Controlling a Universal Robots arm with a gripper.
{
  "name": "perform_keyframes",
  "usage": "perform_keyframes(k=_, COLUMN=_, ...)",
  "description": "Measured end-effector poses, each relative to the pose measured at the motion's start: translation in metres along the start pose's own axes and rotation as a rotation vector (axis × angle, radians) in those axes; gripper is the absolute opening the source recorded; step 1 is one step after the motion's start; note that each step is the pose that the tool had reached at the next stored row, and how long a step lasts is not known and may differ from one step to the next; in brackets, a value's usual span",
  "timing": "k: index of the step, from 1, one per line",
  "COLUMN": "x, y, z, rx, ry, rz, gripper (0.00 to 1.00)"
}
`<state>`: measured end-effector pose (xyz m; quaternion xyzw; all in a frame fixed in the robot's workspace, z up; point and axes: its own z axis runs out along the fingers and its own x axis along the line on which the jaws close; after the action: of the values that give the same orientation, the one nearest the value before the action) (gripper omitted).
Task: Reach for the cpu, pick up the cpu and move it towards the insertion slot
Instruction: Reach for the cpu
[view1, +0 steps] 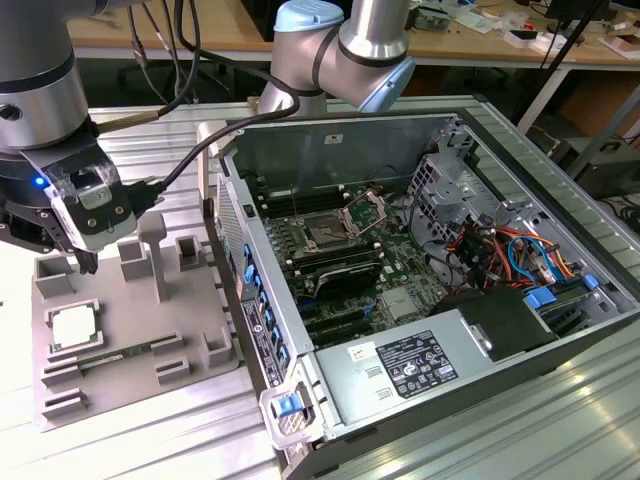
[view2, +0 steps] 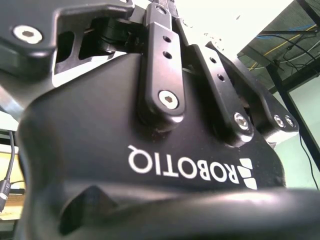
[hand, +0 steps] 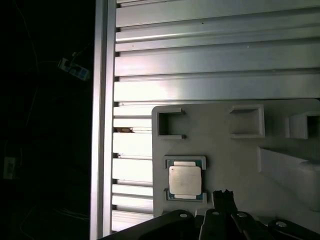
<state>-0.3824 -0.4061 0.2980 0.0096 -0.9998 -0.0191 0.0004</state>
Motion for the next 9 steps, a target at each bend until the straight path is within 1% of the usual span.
perform_keyframes(k=9, x=0.0, y=-0.0001, z=0.0023, rx=0.0, ry=0.0, rz=0.0, gripper=0.11)
